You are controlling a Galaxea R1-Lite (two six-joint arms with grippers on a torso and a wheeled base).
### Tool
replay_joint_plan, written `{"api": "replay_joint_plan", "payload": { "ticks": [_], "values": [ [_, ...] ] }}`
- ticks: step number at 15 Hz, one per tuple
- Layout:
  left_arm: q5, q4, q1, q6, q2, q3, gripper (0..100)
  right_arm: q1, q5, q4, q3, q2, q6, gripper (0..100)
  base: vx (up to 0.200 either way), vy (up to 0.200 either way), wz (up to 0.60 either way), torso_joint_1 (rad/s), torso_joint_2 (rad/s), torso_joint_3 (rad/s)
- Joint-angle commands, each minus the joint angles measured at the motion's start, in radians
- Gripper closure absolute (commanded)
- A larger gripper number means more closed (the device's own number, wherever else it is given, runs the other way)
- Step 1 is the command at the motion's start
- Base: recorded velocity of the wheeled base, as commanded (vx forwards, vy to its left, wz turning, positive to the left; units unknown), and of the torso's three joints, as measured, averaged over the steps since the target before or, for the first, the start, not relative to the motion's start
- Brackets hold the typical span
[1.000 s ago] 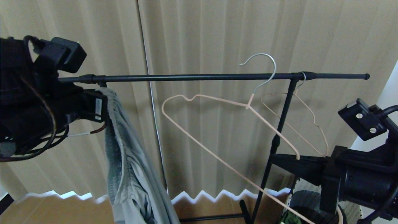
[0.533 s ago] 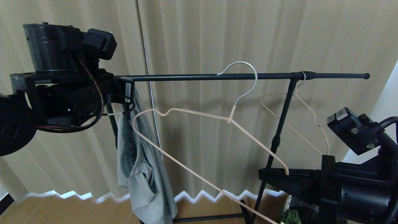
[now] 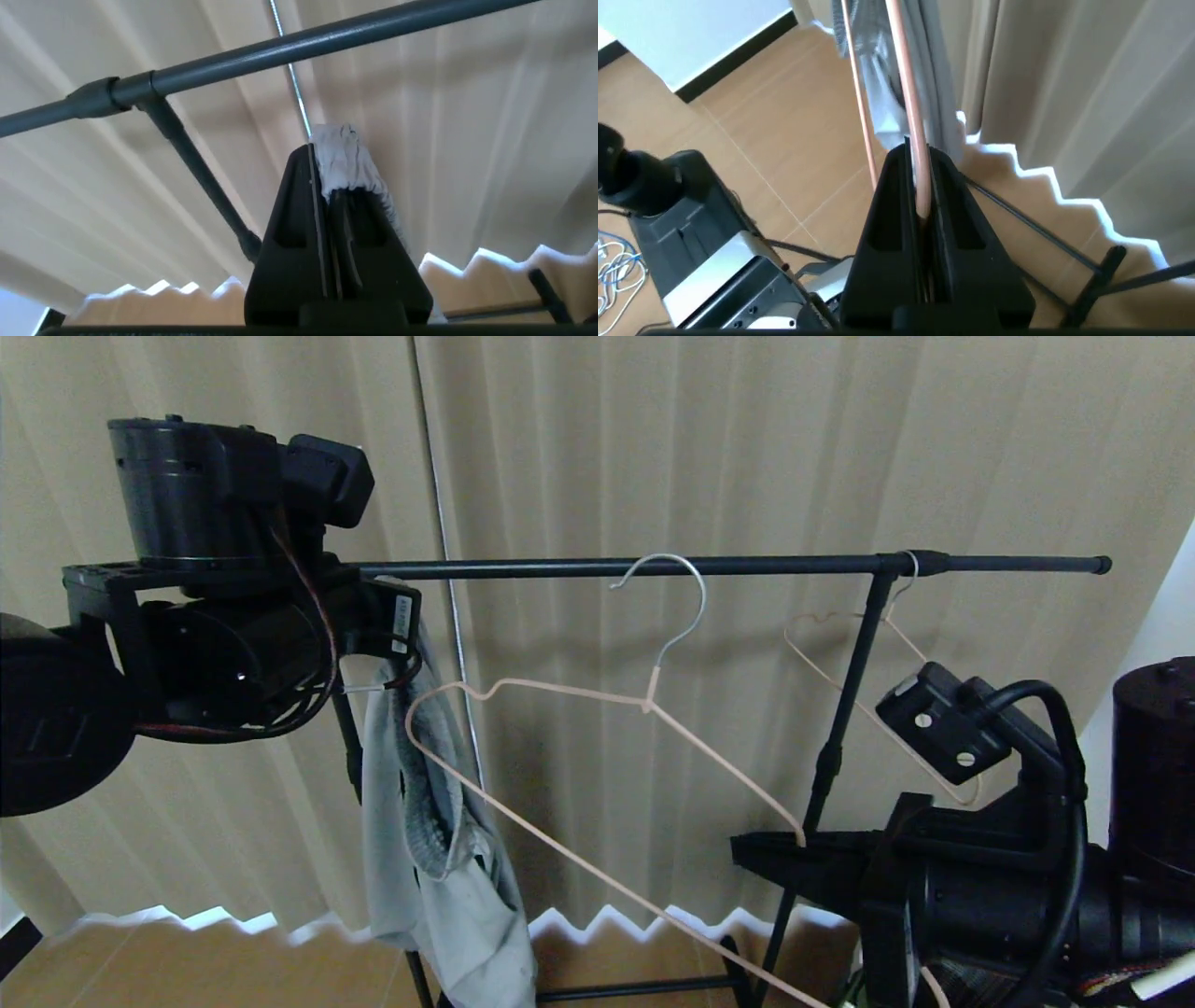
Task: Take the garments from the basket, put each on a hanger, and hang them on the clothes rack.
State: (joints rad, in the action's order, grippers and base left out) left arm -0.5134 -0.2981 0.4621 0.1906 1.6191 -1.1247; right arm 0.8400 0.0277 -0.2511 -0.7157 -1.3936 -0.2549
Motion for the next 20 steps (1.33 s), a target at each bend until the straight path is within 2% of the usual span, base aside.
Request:
{"api": "replay_joint_plan", "payload": {
  "ticks": [1, 3, 6, 8, 12, 16, 20],
  "values": [
    [-0.005, 0.017, 0.001, 0.003, -0.013, 0.014, 100, -0.007, -0.037, -0.022, -0.070, -0.087, -0.004, 100, 0.000, 0.000, 0.00, 0.000, 0.00, 0.000],
    [-0.028, 0.024, 0.003, 0.010, -0.015, 0.037, 100, -0.009, -0.063, -0.080, -0.090, -0.130, -0.037, 100, 0.000, 0.000, 0.00, 0.000, 0.00, 0.000],
    [-0.073, 0.024, 0.003, 0.032, -0.016, 0.063, 100, -0.009, -0.109, -0.086, -0.142, -0.191, -0.057, 100, 0.000, 0.000, 0.00, 0.000, 0.00, 0.000],
    [-0.074, 0.022, 0.004, 0.036, -0.022, 0.074, 100, -0.006, -0.110, -0.086, -0.165, -0.208, -0.081, 100, 0.000, 0.000, 0.00, 0.000, 0.00, 0.000],
    [-0.074, 0.017, 0.016, 0.032, -0.024, 0.065, 100, 0.064, -0.110, -0.086, -0.151, -0.217, -0.084, 100, 0.000, 0.000, 0.00, 0.000, 0.00, 0.000],
    [-0.074, 0.022, 0.046, 0.032, -0.065, 0.080, 100, 0.070, -0.104, -0.089, -0.159, -0.234, -0.086, 100, 0.000, 0.000, 0.00, 0.000, 0.00, 0.000],
    [-0.074, 0.022, 0.105, 0.032, -0.101, 0.105, 100, 0.068, -0.104, -0.175, -0.163, -0.289, -0.081, 100, 0.000, 0.000, 0.00, 0.000, 0.00, 0.000]
  ]
}}
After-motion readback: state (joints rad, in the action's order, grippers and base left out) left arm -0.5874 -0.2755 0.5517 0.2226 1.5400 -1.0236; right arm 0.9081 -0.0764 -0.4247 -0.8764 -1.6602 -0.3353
